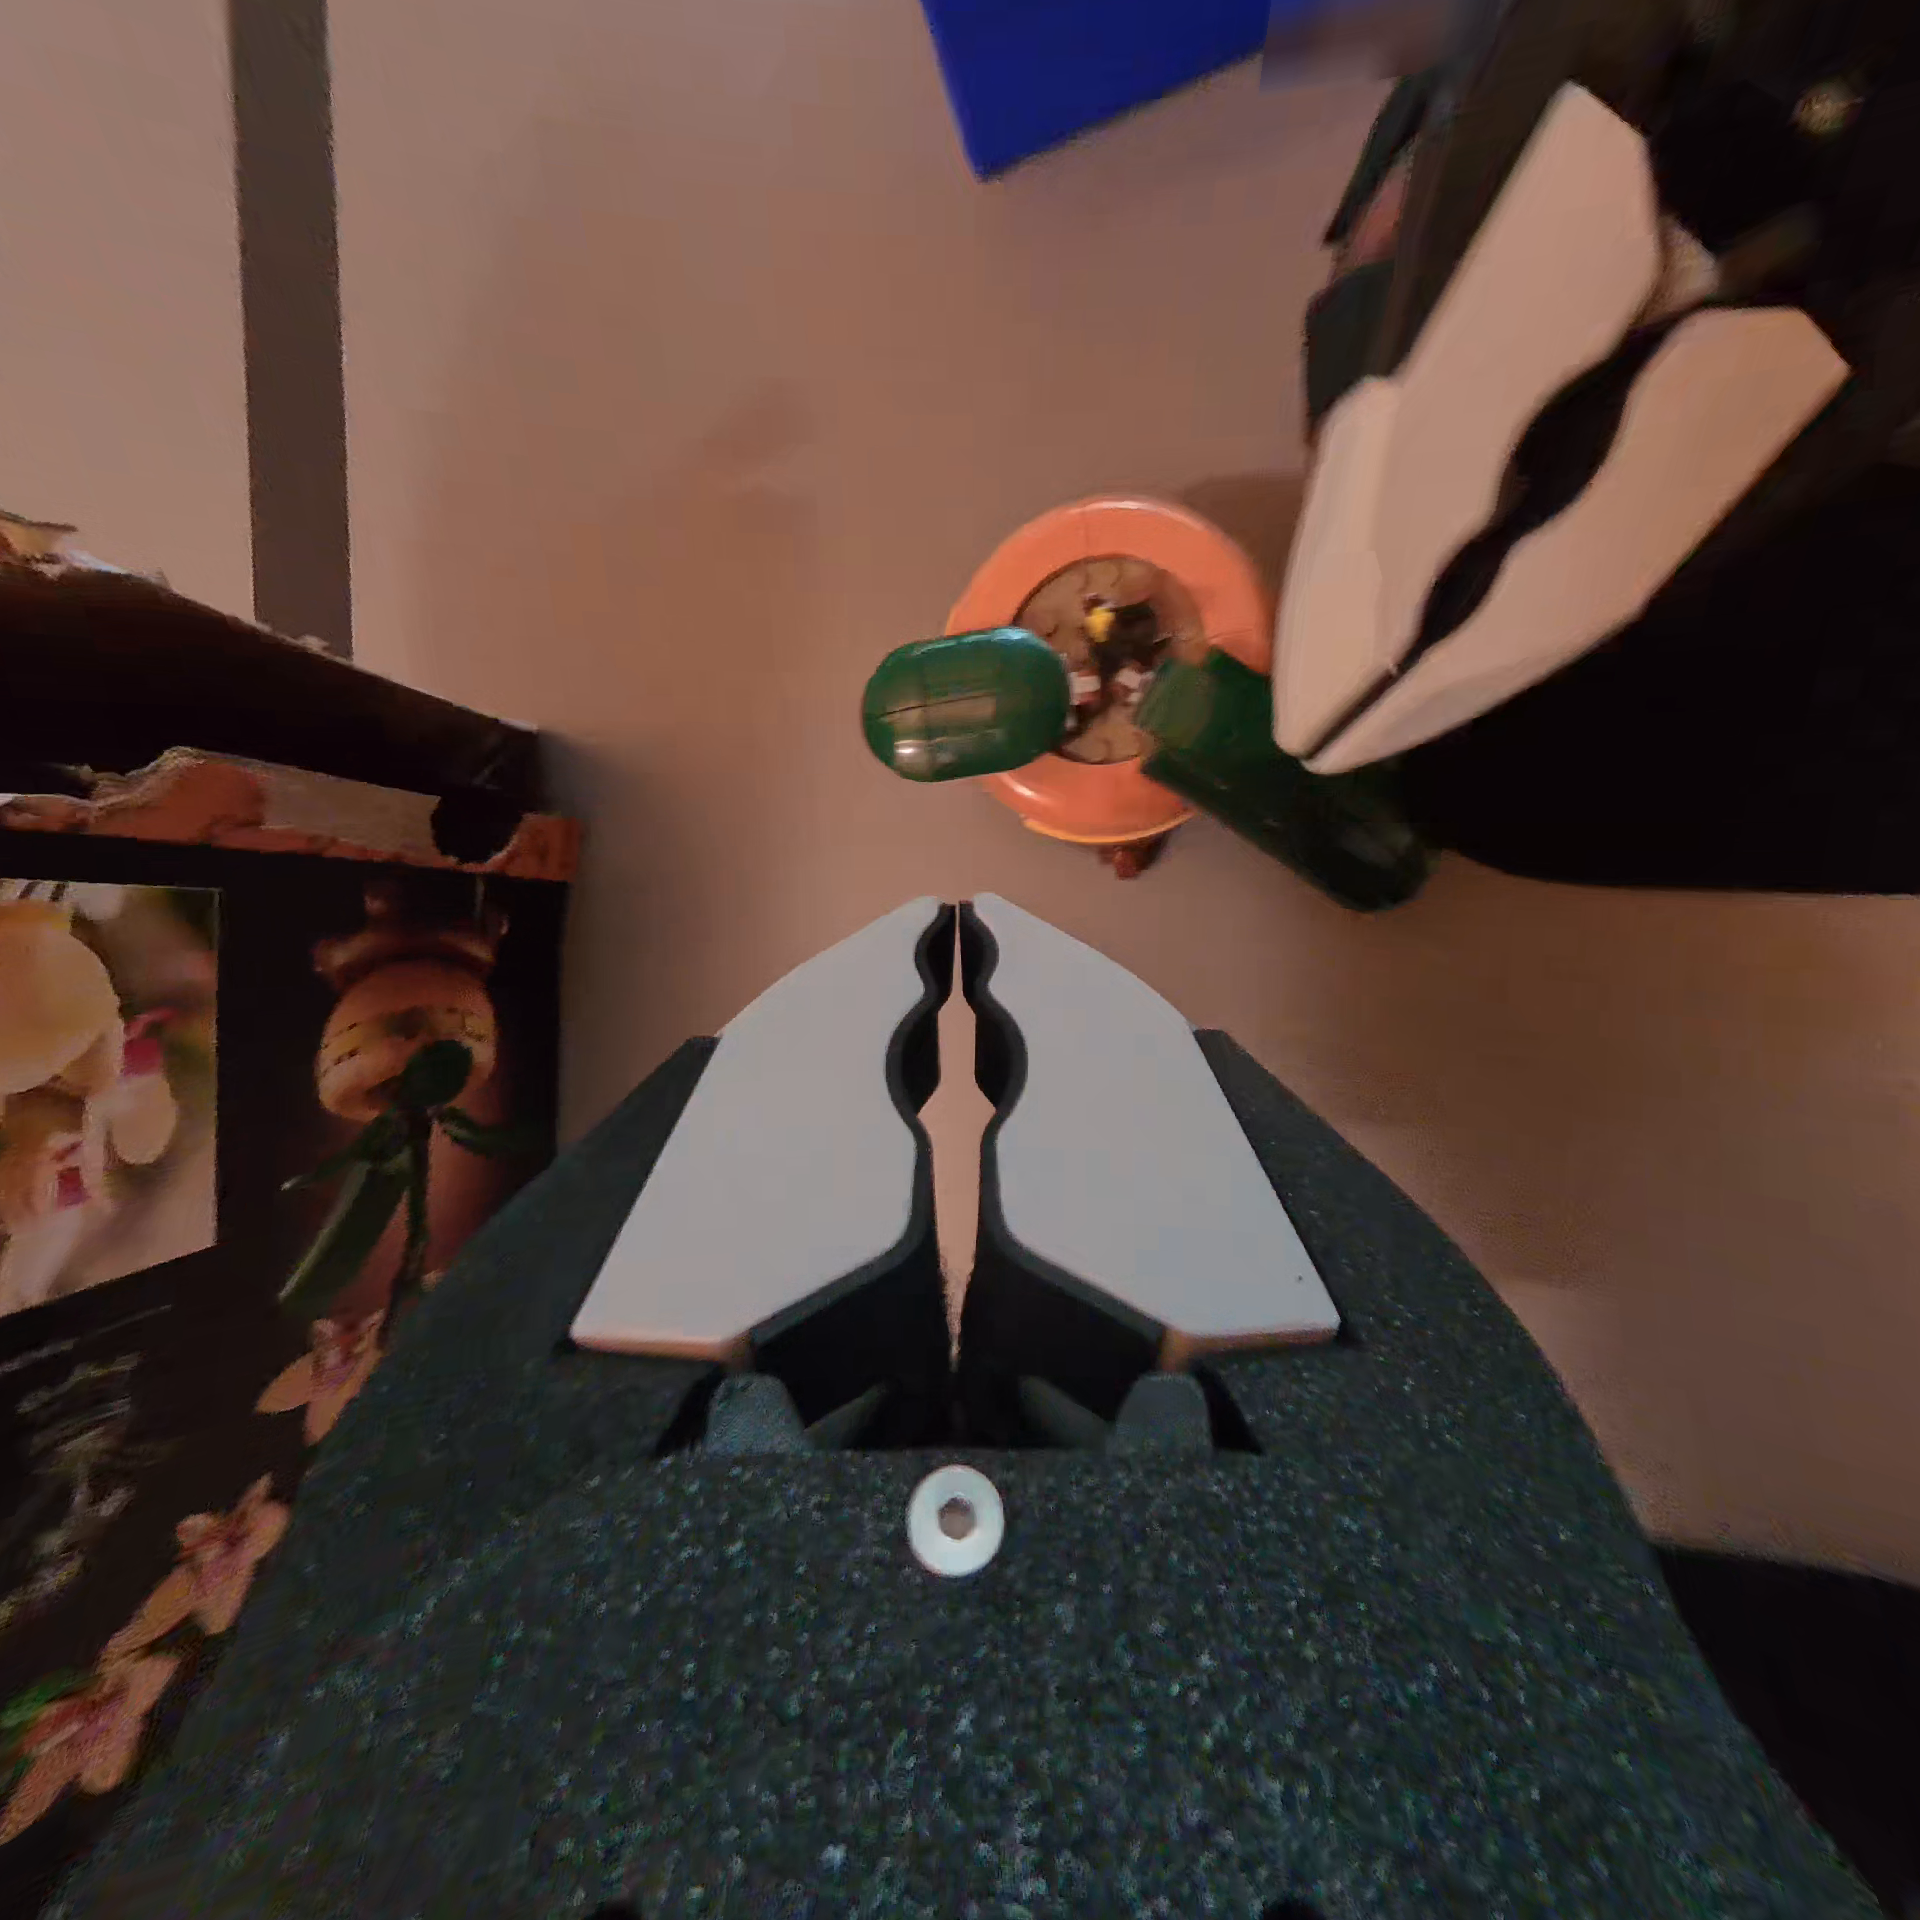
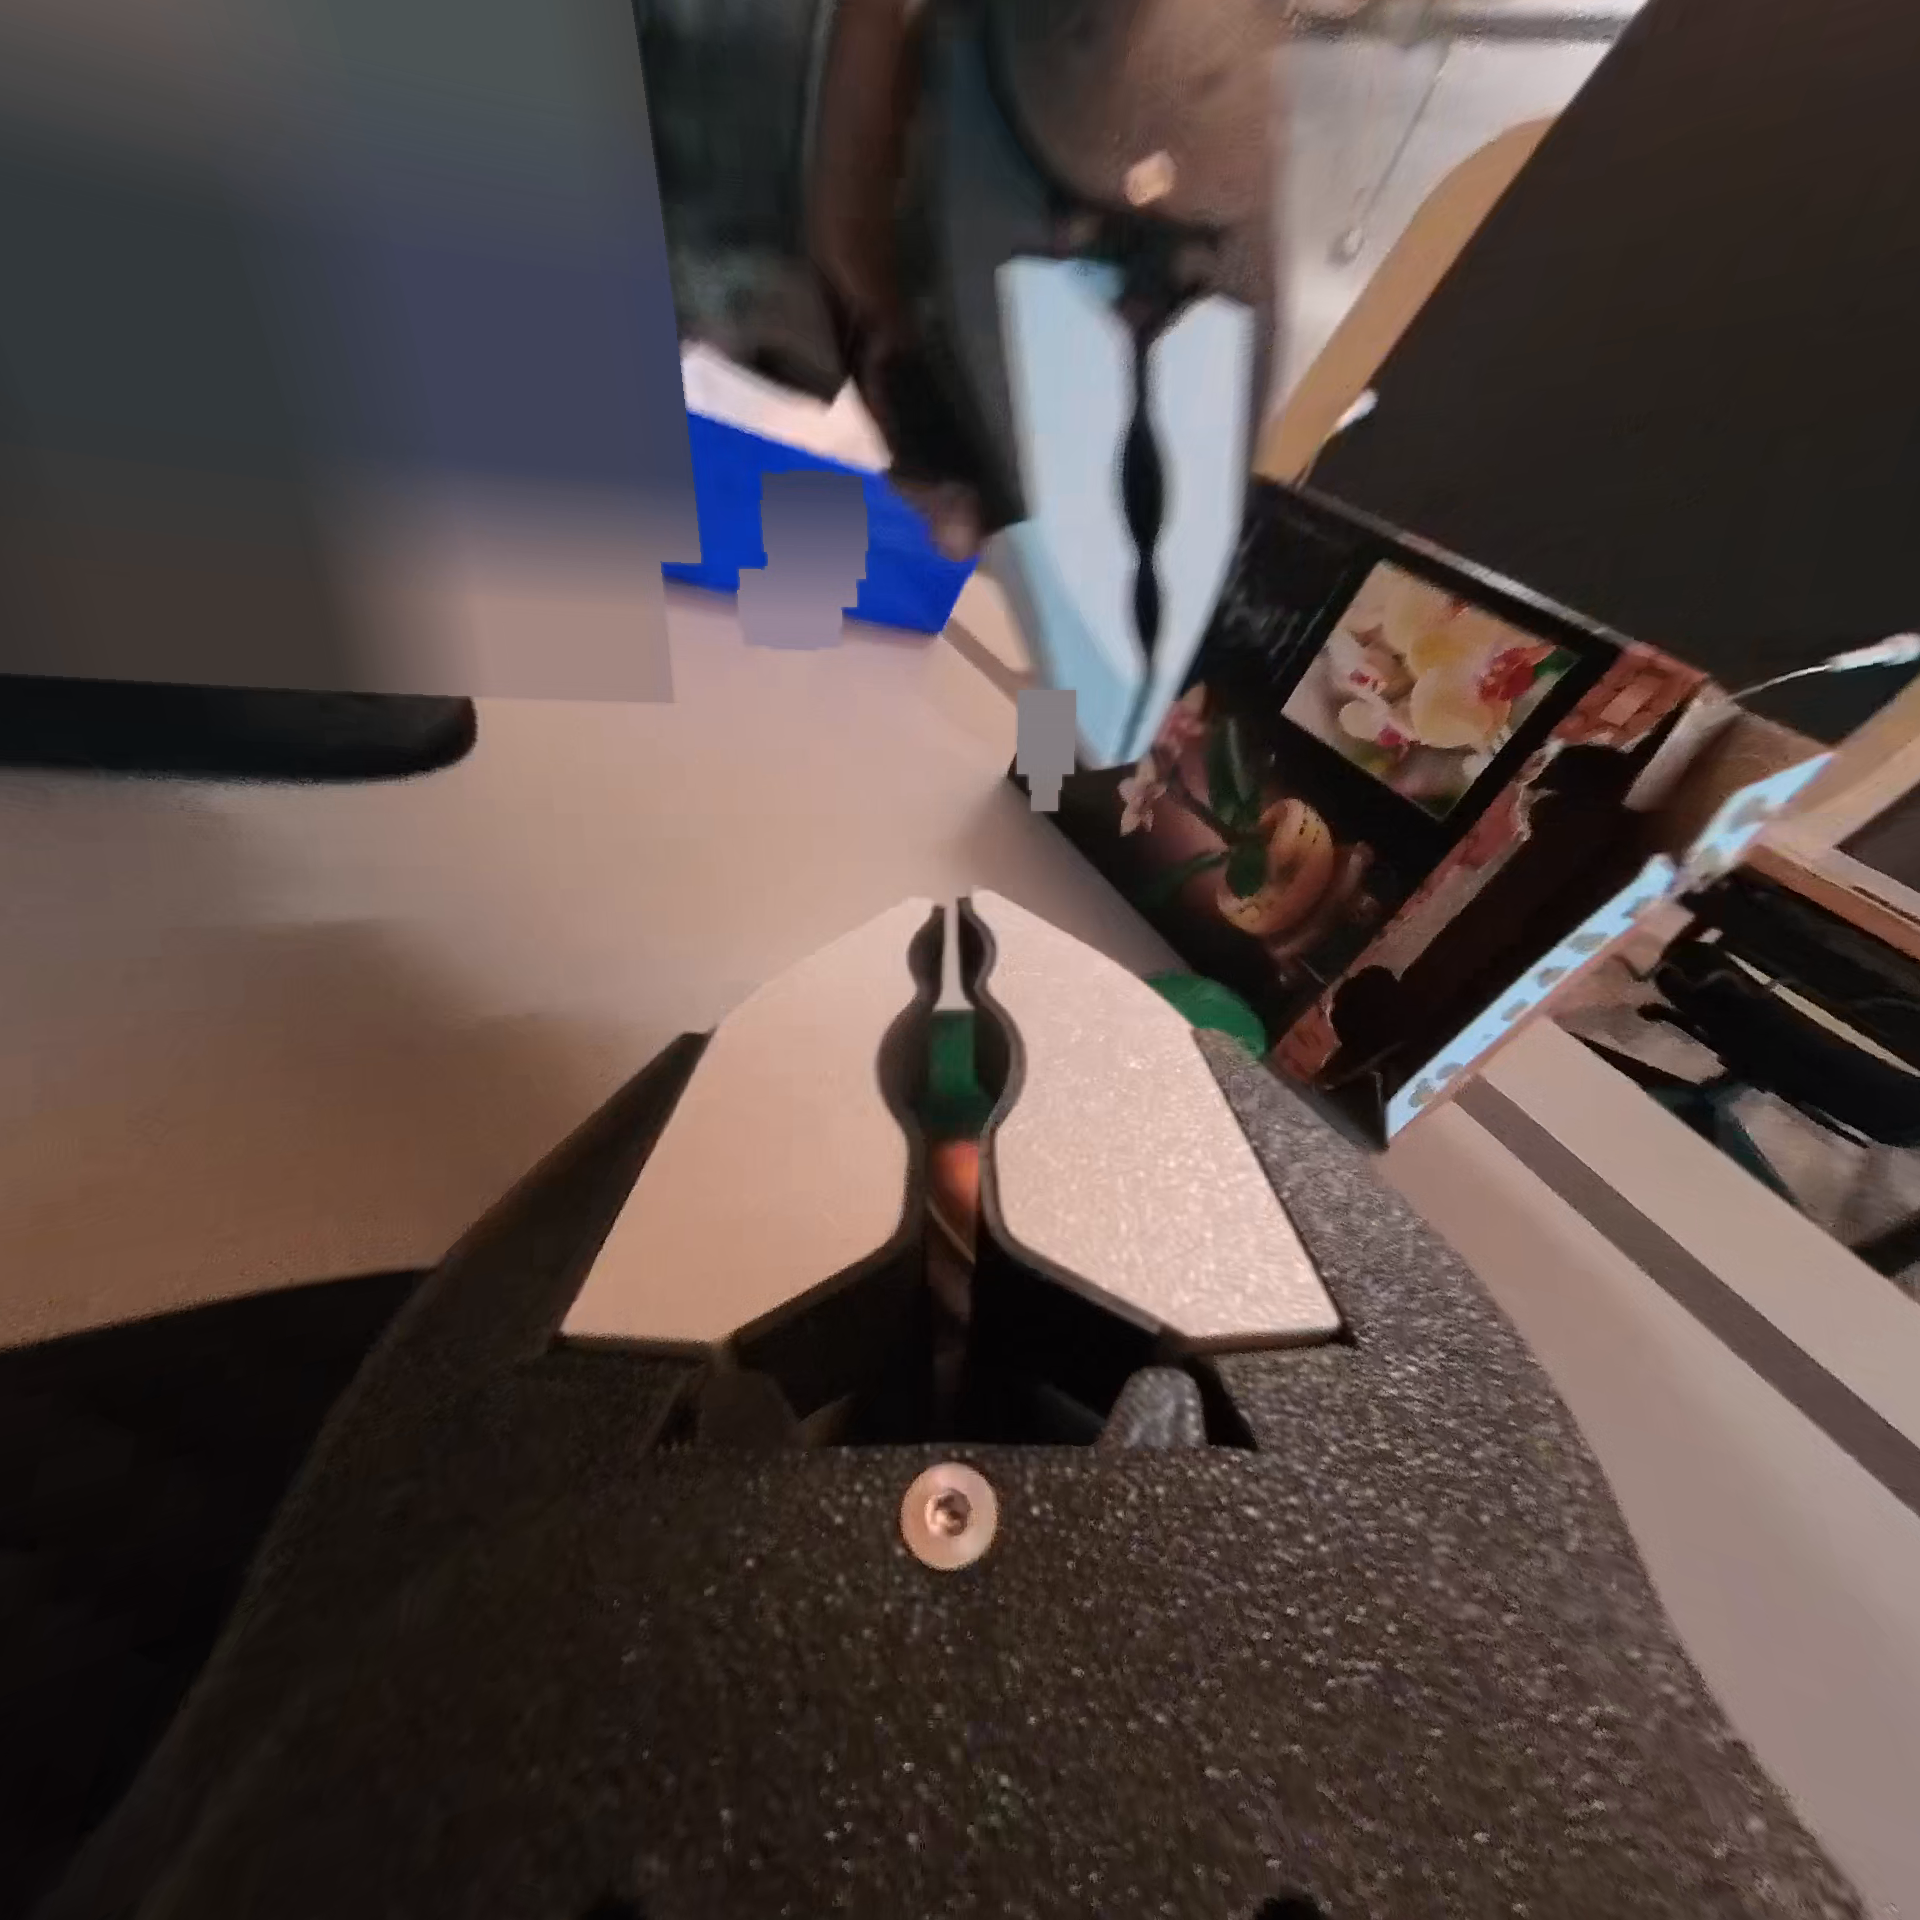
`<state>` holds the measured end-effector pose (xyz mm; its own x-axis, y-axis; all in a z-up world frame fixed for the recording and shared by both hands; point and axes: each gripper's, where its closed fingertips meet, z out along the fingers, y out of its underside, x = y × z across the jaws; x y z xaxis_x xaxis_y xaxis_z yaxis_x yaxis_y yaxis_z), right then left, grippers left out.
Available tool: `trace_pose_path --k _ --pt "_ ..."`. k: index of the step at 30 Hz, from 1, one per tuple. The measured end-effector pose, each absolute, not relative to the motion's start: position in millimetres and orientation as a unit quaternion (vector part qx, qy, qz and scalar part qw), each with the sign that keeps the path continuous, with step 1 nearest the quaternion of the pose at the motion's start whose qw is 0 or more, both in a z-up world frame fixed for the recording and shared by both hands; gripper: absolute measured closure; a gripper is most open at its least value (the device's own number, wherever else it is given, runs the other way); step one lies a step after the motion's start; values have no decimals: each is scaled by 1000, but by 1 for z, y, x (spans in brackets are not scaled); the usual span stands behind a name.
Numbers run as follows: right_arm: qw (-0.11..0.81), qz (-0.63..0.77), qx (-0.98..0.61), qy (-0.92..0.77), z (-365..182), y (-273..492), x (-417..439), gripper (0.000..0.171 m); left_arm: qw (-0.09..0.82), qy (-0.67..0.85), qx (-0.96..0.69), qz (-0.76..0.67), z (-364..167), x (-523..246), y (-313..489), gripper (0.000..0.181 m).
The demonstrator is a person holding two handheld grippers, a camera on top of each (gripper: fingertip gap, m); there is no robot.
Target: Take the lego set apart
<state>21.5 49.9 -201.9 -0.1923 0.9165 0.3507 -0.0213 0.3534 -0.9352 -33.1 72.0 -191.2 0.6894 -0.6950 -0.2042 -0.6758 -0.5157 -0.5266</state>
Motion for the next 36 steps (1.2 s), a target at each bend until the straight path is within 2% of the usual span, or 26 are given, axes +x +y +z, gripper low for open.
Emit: trace_pose_path --k 3,7,9,11,14,19,25,29,31,33,35,36 --pt "534 479 -377 -586 -186 64 30 148 363 379 -850 -40 -185 -23 52 170" --pt "461 466 -436 -617 -196 75 39 108 438 337 -829 -80 -187 -4 23 165" --pt "429 439 -460 -642 -201 76 45 96 450 321 -828 -97 -199 4 11 154" --pt "392 405 -483 -670 -210 77 49 87 454 303 -831 -107 -212 10 6 135" --pt "361 350 -507 -700 -225 88 49 91 457 269 -840 -117 -231 15 12 121" --pt "298 287 -529 -741 -258 100 44 94 438 238 -851 -164 -252 26 32 121" --pt "298 271 -542 -738 -263 94 42 96 414 246 -863 -152 -259 23 47 117" --pt "300 274 -561 -721 -261 80 43 96 410 247 -867 -135 -258 11 44 120" --pt "291 294 -562 -716 -259 64 42 103 407 243 -874 -108 -259 -5 42 124" --pt "277 323 -551 -718 -257 40 39 97 395 251 -878 -98 -261 -17 33 125" --pt "258 337 -523 -739 -259 21 40 110 396 243 -882 -83 -258 -33 24 132" --pt "259 352 -511 -740 -257 15 38 110 404 237 -881 -71 -254 -40 20 137"
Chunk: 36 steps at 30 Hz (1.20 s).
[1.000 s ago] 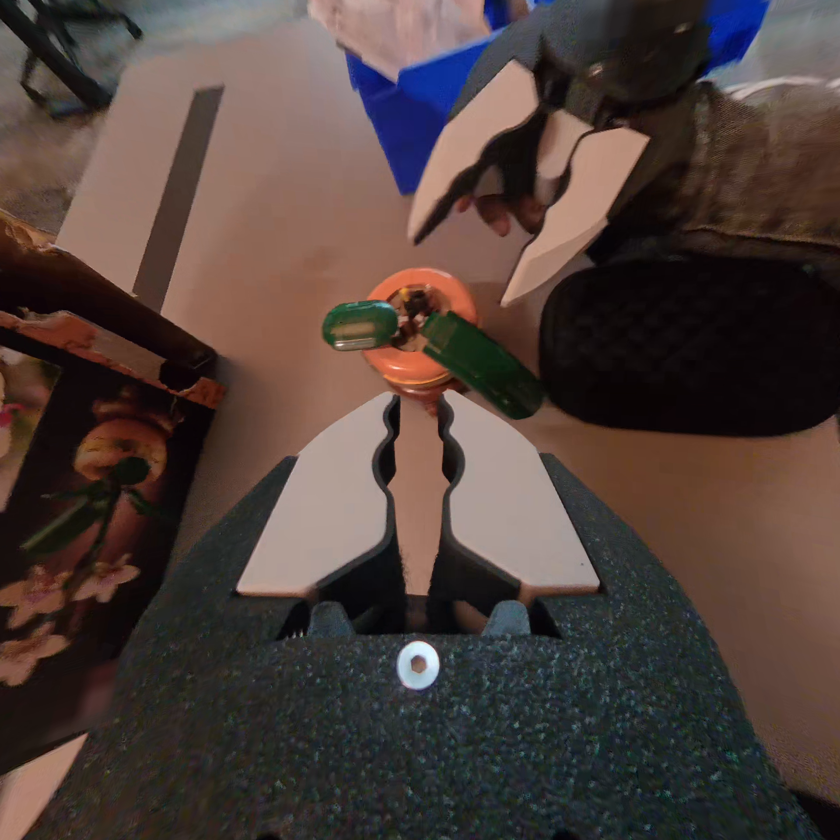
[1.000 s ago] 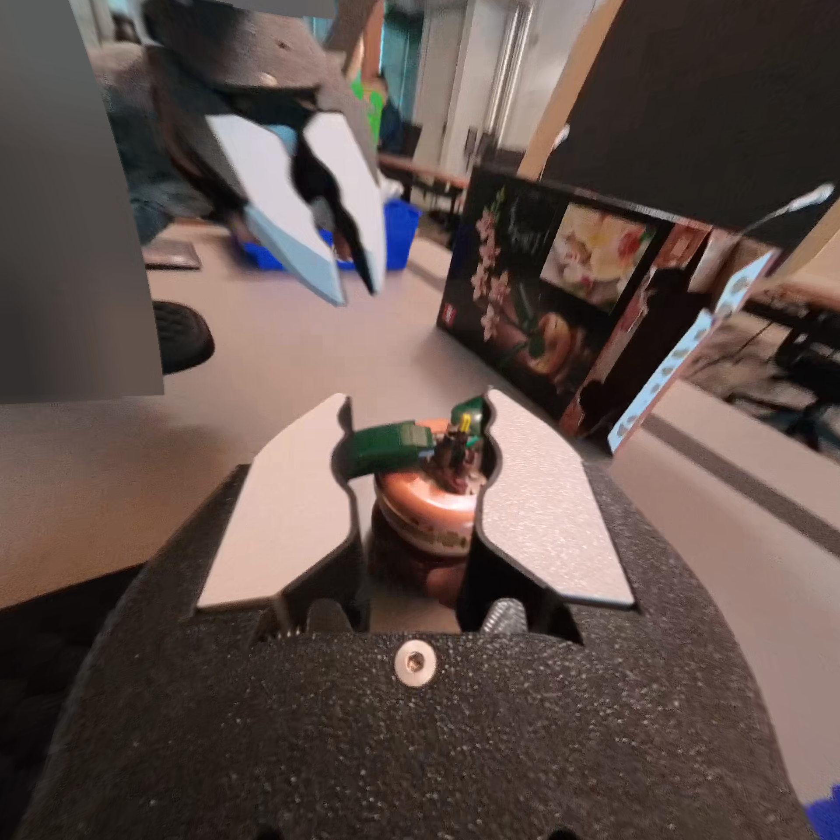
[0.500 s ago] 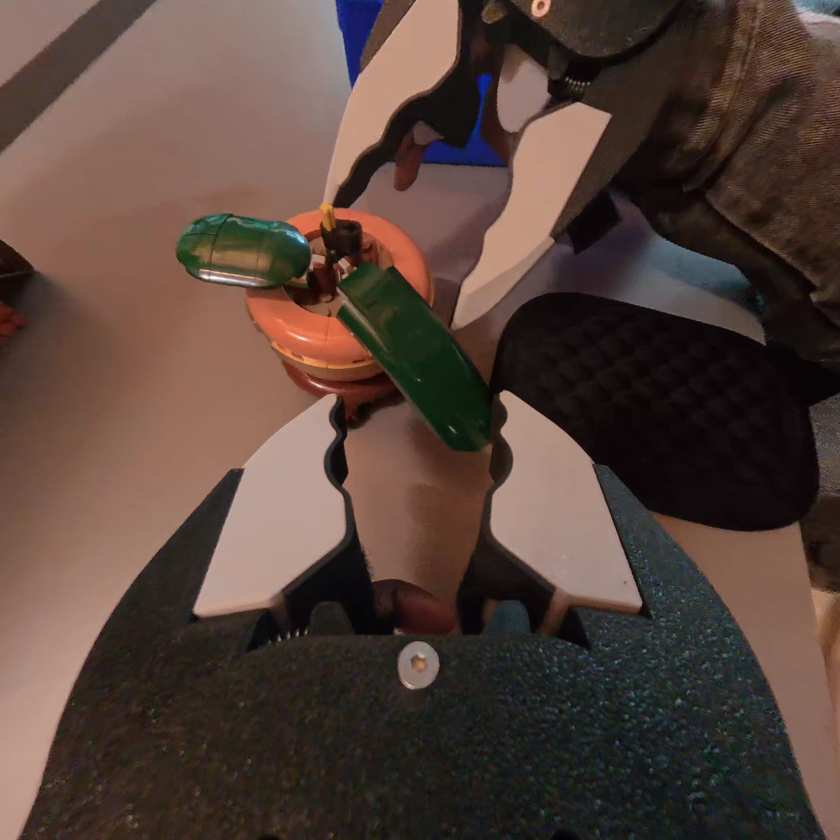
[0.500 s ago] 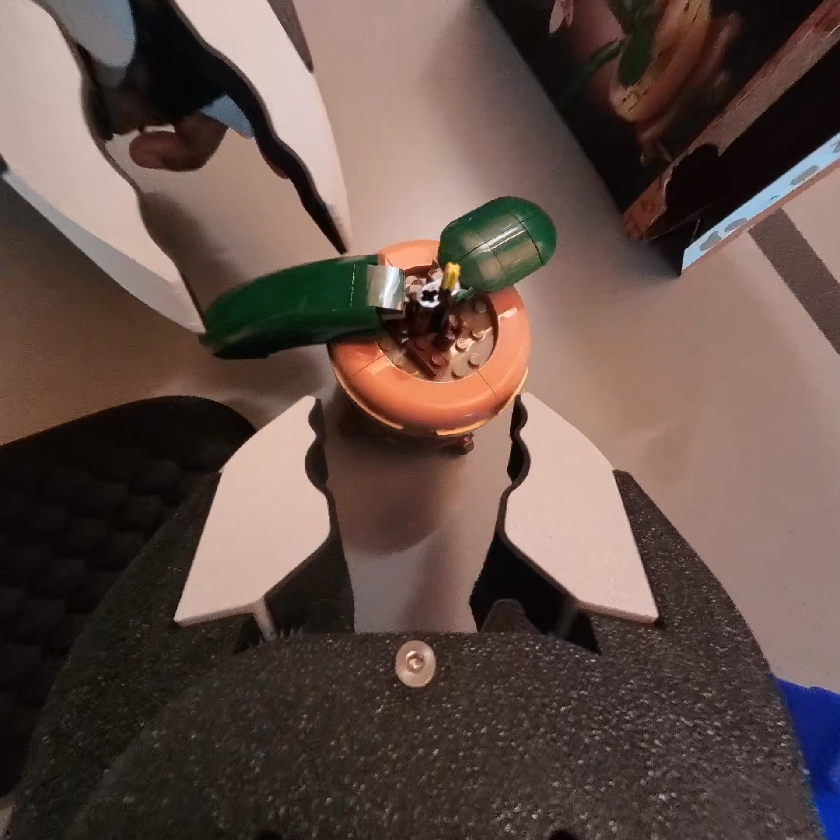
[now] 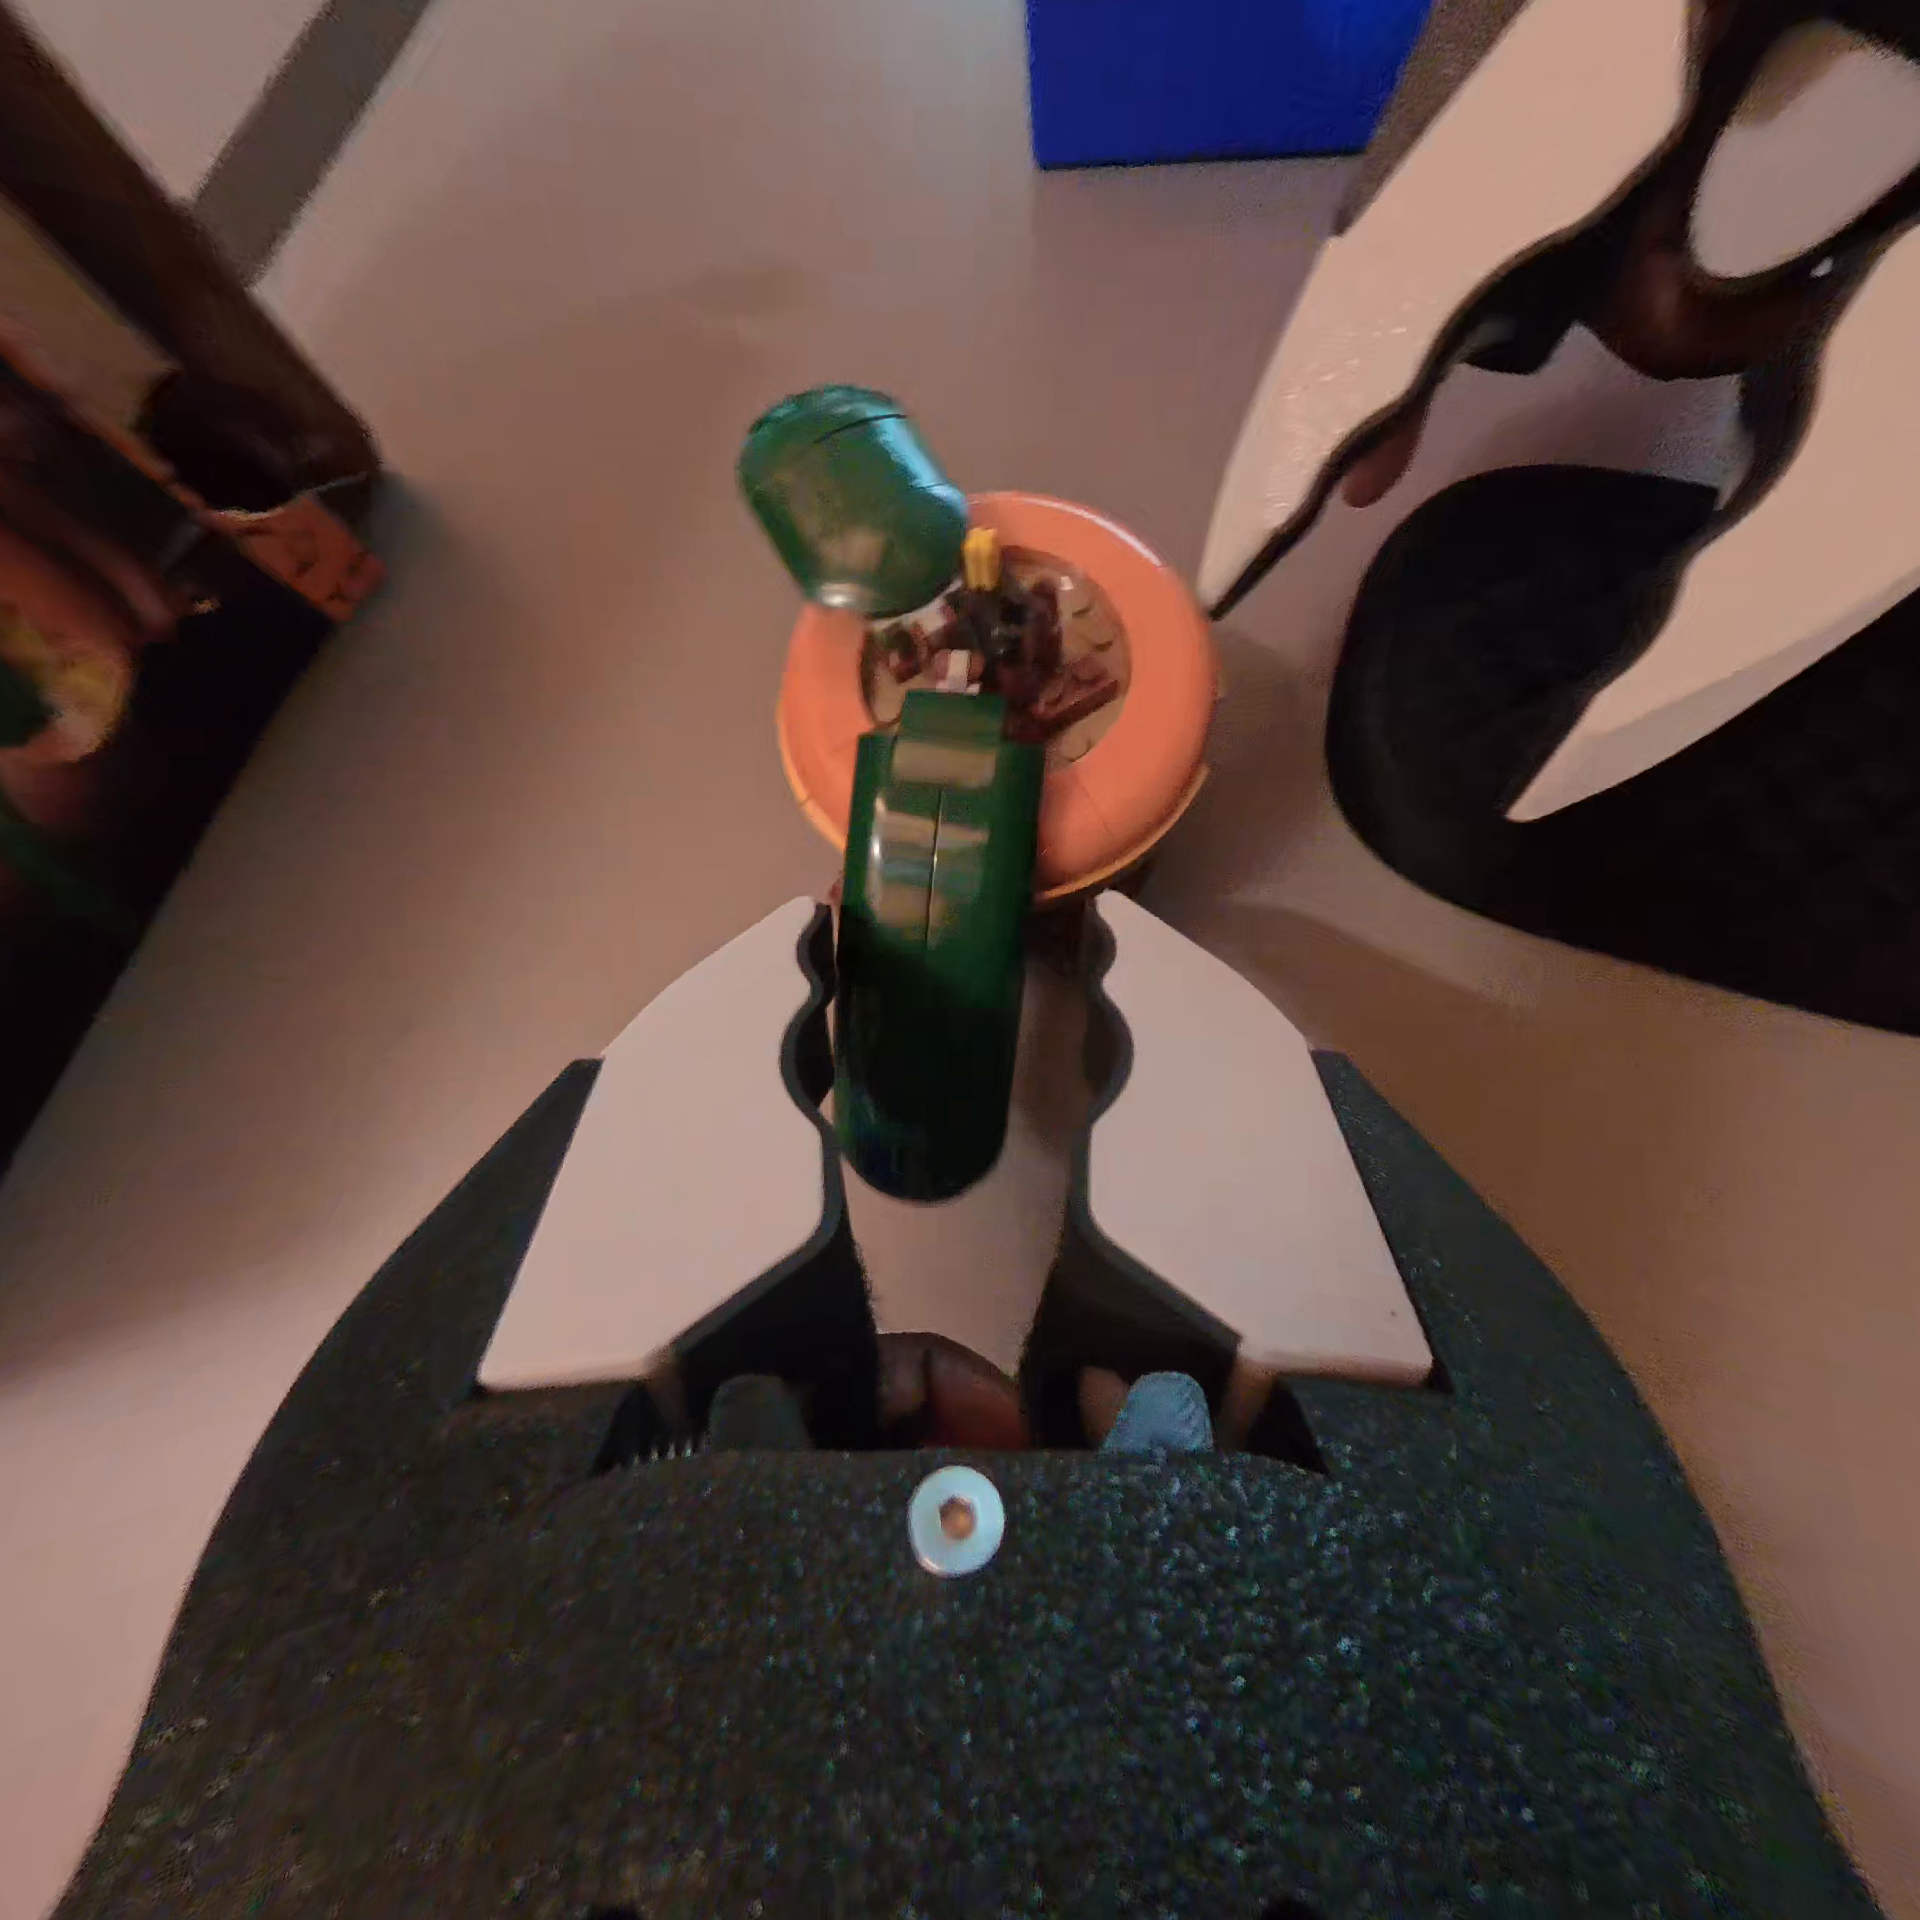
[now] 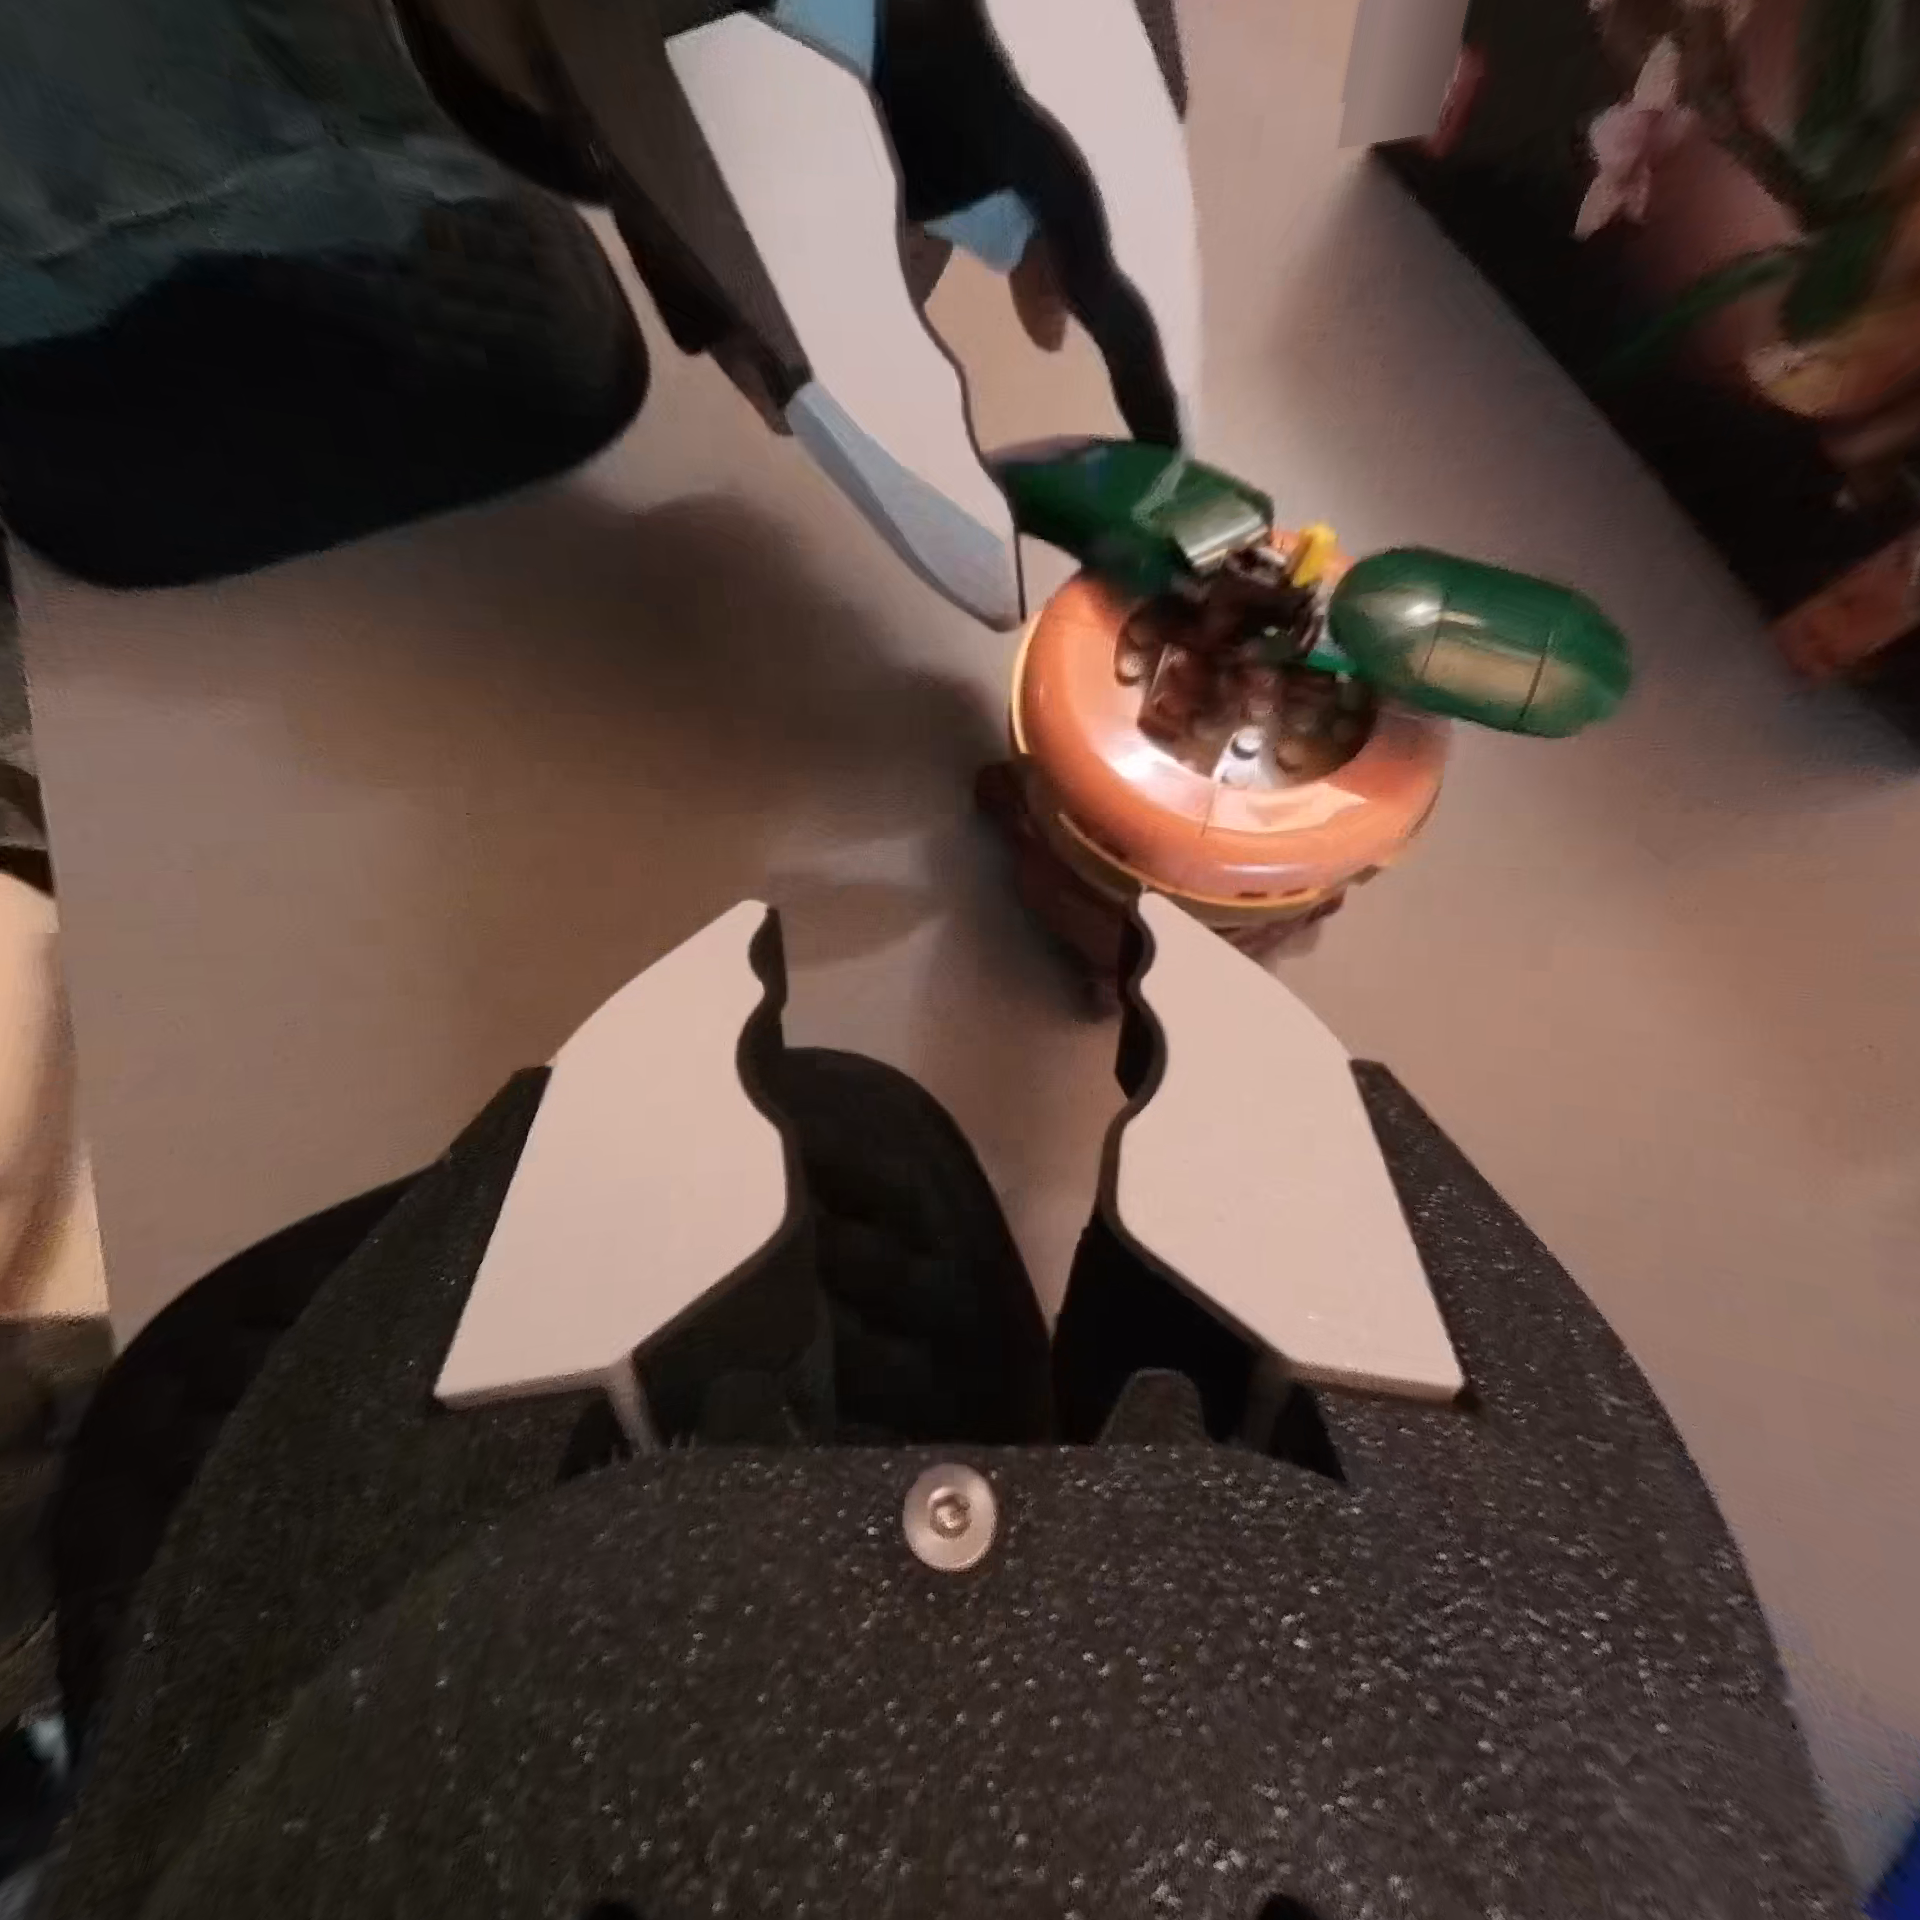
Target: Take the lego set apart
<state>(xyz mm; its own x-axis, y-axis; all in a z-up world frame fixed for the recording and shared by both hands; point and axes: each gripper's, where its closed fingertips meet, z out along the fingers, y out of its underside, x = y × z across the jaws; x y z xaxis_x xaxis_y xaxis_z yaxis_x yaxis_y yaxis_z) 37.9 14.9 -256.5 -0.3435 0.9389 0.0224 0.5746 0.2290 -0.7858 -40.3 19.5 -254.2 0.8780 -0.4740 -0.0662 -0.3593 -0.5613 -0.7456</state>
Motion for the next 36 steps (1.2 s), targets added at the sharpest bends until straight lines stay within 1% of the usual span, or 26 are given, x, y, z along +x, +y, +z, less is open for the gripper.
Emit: trace_pose_path --k 2,6,9,11,13,17,19,20,21,22,24,27,30,33,36 --pt "286 356 -517 -725 -251 26 31 113 421 229 -875 -66 -244 -47 9 140" --pt "325 375 -513 -700 -236 53 16 112 455 244 -856 -33 -230 -42 -4 142" --pt "289 381 -507 -717 -246 55 8 102 456 284 -843 -17 -233 -29 0 143" --pt "280 368 -517 -720 -255 55 2 99 448 294 -845 -12 -239 -26 8 143" --pt "299 347 -522 -720 -255 54 1 104 448 292 -845 7 -241 -34 16 143" --pt "304 333 -542 -709 -254 38 5 111 436 293 -851 3 -240 -49 10 146" --pt "292 337 -538 -716 -253 24 8 117 436 286 -853 16 -237 -61 5 150" --pt "280 340 -528 -726 -253 16 10 124 439 288 -851 16 -235 -62 2 150" --pt "266 342 -515 -739 -252 10 12 129 447 292 -845 5 -230 -60 -1 150" --pt "260 334 -508 -750 -250 9 14 130 461 293 -838 -9 -224 -55 -4 150" --pt "259 316 -484 -774 -237 11 14 137 483 301 -822 -31 -216 -41 -8 149" --pt "241 290 -432 -820 -210 12 3 139 464 326 -823 -8 -224 -40 -6 146" --pt "191 248 -391 -866 -194 7 -9 141 461 323 -826 -25 -228 -40 0 144" --pt "163 199 -377 -890 -196 11 -28 142 467 338 -817 -20 -225 -39 7 143" --pt "116 154 -375 -907 -214 14 -38 145 462 358 -811 -22 -230 -41 12 138"
